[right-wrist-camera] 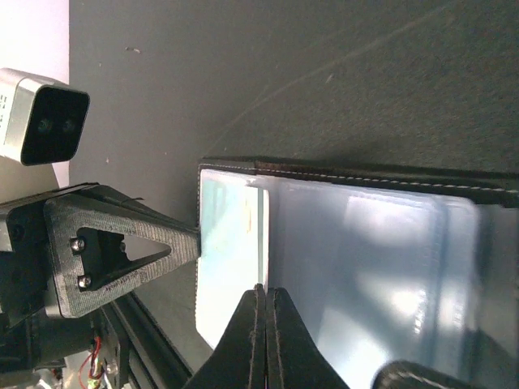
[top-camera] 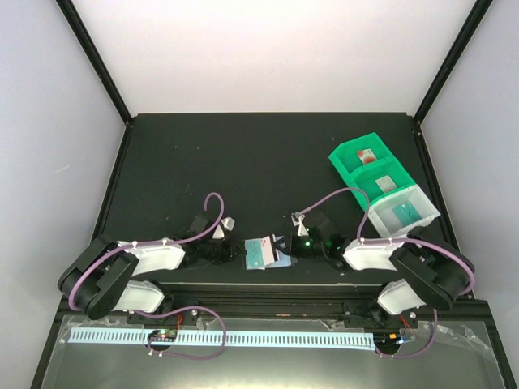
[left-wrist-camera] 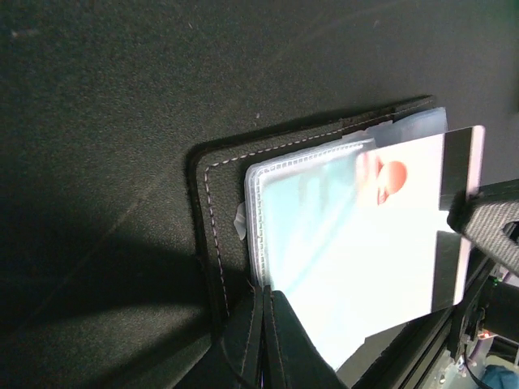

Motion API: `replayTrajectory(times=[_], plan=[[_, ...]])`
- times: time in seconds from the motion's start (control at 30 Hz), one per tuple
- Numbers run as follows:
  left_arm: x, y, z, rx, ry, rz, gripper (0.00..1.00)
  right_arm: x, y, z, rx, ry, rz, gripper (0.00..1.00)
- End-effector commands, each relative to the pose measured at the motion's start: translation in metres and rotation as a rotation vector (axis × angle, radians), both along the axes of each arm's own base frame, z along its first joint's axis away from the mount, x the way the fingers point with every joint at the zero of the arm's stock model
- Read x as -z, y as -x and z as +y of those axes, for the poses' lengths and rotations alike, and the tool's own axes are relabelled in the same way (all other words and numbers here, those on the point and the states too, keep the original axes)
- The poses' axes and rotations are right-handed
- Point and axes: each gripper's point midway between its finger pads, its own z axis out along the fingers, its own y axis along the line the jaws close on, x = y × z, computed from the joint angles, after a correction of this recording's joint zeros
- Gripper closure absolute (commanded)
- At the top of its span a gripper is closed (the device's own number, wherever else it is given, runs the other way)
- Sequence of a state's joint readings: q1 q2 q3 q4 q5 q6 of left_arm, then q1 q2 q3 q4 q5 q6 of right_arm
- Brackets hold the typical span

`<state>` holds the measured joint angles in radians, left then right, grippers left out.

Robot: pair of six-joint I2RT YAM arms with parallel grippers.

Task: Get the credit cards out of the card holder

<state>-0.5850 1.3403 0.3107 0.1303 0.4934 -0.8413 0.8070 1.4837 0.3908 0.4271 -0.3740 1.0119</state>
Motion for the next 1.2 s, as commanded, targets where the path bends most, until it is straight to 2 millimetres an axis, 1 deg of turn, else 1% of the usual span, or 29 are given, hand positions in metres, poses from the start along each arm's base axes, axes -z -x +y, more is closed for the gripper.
replayTrajectory(times=[0.0, 0.07, 0.1, 0.13, 0.17, 0.23, 0.33, 0.47, 0.5, 0.6, 0.67, 0.7, 0.73, 0.8, 0.87, 0.97, 1.03, 1.17], plan=[[0.025, 0.012, 0.026, -0.053, -0.138, 0.061, 0.98, 0.008, -0.006, -0.025, 0.060, 0.123, -0.015, 0.99], [0.018, 0.009, 0.023, -0.044, -0.126, 0.042, 0.98, 0.003, -0.007, -0.027, 0.072, 0.139, -0.017, 0.99], [0.014, 0.006, 0.021, -0.040, -0.123, 0.028, 0.98, 0.004, -0.007, -0.032, 0.087, 0.167, -0.008, 0.99], [0.008, 0.002, 0.019, -0.037, -0.115, 0.009, 0.99, 0.001, -0.009, -0.033, 0.097, 0.183, -0.004, 0.99], [0.004, 0.000, 0.018, -0.035, -0.116, 0.002, 0.97, -0.003, -0.011, -0.034, 0.111, 0.188, -0.002, 0.99], [-0.014, -0.008, 0.013, -0.027, -0.095, -0.044, 0.93, -0.013, -0.013, -0.032, 0.127, 0.174, 0.006, 0.99], [-0.042, -0.019, 0.004, -0.002, -0.054, -0.134, 0.80, -0.031, -0.014, -0.025, 0.136, 0.124, 0.023, 0.99], [-0.083, -0.032, -0.002, 0.024, -0.009, -0.284, 0.71, -0.052, -0.019, -0.019, 0.165, 0.096, 0.059, 0.99], [-0.092, -0.034, -0.003, 0.032, -0.002, -0.318, 0.70, -0.056, -0.022, -0.020, 0.187, 0.118, 0.075, 0.99], [-0.115, -0.037, -0.005, 0.066, 0.021, -0.448, 0.69, -0.059, -0.029, -0.042, 0.329, 0.274, 0.173, 0.99], [-0.132, -0.035, -0.007, 0.109, 0.052, -0.570, 0.71, -0.069, -0.029, -0.052, 0.368, 0.352, 0.221, 0.99], [-0.144, -0.034, -0.007, 0.123, 0.070, -0.646, 0.71, -0.075, -0.029, -0.052, 0.378, 0.365, 0.240, 0.99], [-0.150, -0.030, -0.006, 0.140, 0.075, -0.708, 0.70, -0.082, -0.029, -0.050, 0.378, 0.361, 0.258, 0.99], [-0.169, -0.024, -0.003, 0.158, 0.087, -0.854, 0.66, -0.092, -0.029, -0.043, 0.373, 0.327, 0.295, 0.99], [-0.187, -0.016, 0.000, 0.174, 0.099, -0.992, 0.62, -0.098, -0.026, -0.034, 0.368, 0.280, 0.342, 0.99], [-0.218, 0.005, 0.000, 0.248, 0.137, -1.228, 0.52, -0.107, -0.025, -0.019, 0.356, 0.198, 0.396, 0.99], [-0.228, 0.010, 0.002, 0.264, 0.124, -1.308, 0.51, -0.115, -0.027, -0.014, 0.364, 0.165, 0.403, 0.99], [-0.228, 0.010, -0.001, 0.308, 0.078, -1.343, 0.50, -0.131, -0.033, -0.007, 0.373, 0.108, 0.389, 0.99]])
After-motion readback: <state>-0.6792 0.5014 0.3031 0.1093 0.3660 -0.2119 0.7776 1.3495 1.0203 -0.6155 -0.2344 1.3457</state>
